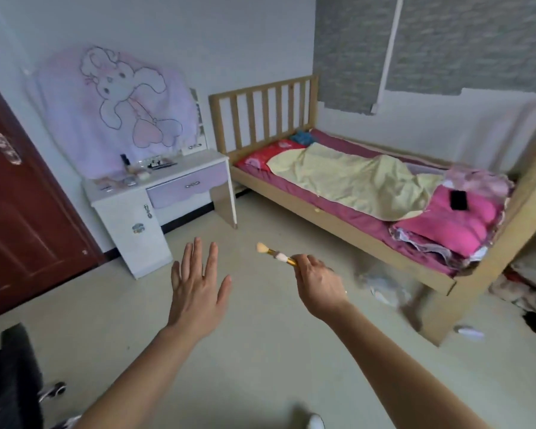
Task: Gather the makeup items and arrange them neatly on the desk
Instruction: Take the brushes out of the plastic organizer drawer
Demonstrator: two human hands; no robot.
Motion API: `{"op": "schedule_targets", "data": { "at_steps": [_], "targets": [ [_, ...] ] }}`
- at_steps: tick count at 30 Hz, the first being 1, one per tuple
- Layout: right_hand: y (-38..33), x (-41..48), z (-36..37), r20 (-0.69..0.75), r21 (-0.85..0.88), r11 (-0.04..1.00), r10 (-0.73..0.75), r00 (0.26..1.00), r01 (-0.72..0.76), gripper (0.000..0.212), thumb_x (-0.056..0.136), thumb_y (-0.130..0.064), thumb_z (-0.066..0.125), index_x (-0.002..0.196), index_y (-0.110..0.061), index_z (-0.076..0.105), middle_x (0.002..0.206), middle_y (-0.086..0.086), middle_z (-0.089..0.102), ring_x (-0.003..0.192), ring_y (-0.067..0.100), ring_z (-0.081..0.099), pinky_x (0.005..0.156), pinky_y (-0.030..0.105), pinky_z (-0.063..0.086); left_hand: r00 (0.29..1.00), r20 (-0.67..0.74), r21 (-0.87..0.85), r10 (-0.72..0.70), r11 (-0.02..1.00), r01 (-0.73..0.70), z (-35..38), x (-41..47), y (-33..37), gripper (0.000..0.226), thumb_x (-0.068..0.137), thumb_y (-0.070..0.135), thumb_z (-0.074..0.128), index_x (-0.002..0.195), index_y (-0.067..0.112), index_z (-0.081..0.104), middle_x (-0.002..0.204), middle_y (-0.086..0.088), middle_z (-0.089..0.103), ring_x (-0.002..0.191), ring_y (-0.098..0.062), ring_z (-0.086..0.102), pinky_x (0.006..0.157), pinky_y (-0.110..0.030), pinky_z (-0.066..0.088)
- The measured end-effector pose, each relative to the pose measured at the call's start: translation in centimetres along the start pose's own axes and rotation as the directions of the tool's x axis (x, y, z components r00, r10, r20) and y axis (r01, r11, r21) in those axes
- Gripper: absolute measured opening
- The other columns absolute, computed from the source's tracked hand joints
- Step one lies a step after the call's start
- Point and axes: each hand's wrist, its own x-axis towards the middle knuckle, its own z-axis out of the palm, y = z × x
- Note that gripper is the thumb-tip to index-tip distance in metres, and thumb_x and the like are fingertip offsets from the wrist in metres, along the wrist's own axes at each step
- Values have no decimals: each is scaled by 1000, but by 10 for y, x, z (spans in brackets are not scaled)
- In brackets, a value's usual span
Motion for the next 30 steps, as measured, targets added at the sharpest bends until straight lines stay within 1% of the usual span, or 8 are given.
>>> {"op": "schedule_targets", "data": {
  "at_steps": [3, 5, 10, 15, 18, 24, 28, 30],
  "targets": [
    [16, 83, 43, 13, 33, 999, -17, 1000, 16, 24, 104, -27, 38, 123, -22, 52, 101, 2, 61, 84, 29, 59, 65, 34, 42, 1000, 13, 34, -6, 999, 6, 36, 71, -23, 69, 96, 51, 24, 153, 11, 25, 161, -20, 16, 148, -36, 16, 113, -59, 25],
    [28, 139, 66, 23, 51, 998, -28, 999, 27, 25, 104, -25, 38, 124, -21, 52, 103, 2, 61, 86, 29, 60, 66, 36, 45, 999, 12, 54, -35, 998, 35, 57, 125, -35, 70, 95, 51, 24, 153, 12, 25, 161, -19, 15, 148, -35, 16, 114, -58, 24],
    [48, 287, 94, 45, 51, 995, -89, 995, 86, 25, 104, -23, 38, 124, -18, 52, 102, 4, 61, 81, 29, 60, 61, 31, 36, 996, -11, 92, -88, 992, 88, 80, 259, -62, 71, 96, 53, 20, 155, 15, 20, 163, -16, 7, 151, -32, 9, 118, -56, 17],
    [34, 415, 130, 84, 76, 987, -147, 986, 141, 24, 104, -24, 39, 122, -17, 53, 101, 4, 60, 78, 27, 60, 59, 31, 38, 986, -68, 92, -151, 983, 157, 99, 359, -112, 67, 97, 51, 28, 154, 15, 25, 163, -15, 11, 150, -31, 10, 117, -57, 20],
    [19, 482, 169, 117, 75, 980, -192, 974, 184, 25, 104, -26, 39, 124, -18, 53, 101, 2, 60, 77, 25, 59, 59, 30, 38, 977, -82, 94, -196, 974, 204, 123, 407, -155, 68, 97, 52, 27, 155, 16, 23, 163, -14, 9, 151, -31, 9, 116, -58, 21],
    [-16, 611, 268, 184, 84, 974, -222, 957, 210, 24, 104, -26, 40, 123, -19, 53, 99, 1, 59, 80, 24, 59, 59, 29, 35, 960, -63, 104, -274, 955, 279, 184, 510, -263, 71, 97, 58, 15, 157, 21, 7, 164, -11, -6, 151, -30, -5, 119, -57, 12],
    [-43, 707, 322, 215, 68, 977, -211, 954, 200, 24, 104, -27, 39, 121, -20, 53, 103, 1, 60, 87, 27, 61, 62, 32, 37, 953, -19, 75, -301, 950, 302, 203, 594, -335, 73, 96, 59, 15, 157, 22, 6, 164, -11, -8, 151, -30, -6, 119, -57, 10],
    [-56, 751, 341, 216, 80, 979, -203, 955, 190, 24, 104, -29, 38, 120, -19, 54, 103, 2, 60, 86, 28, 61, 62, 33, 39, 957, -14, 87, -291, 953, 291, 208, 635, -369, 73, 96, 58, 17, 157, 21, 10, 164, -12, -5, 151, -32, -1, 118, -57, 12]
  ]
}}
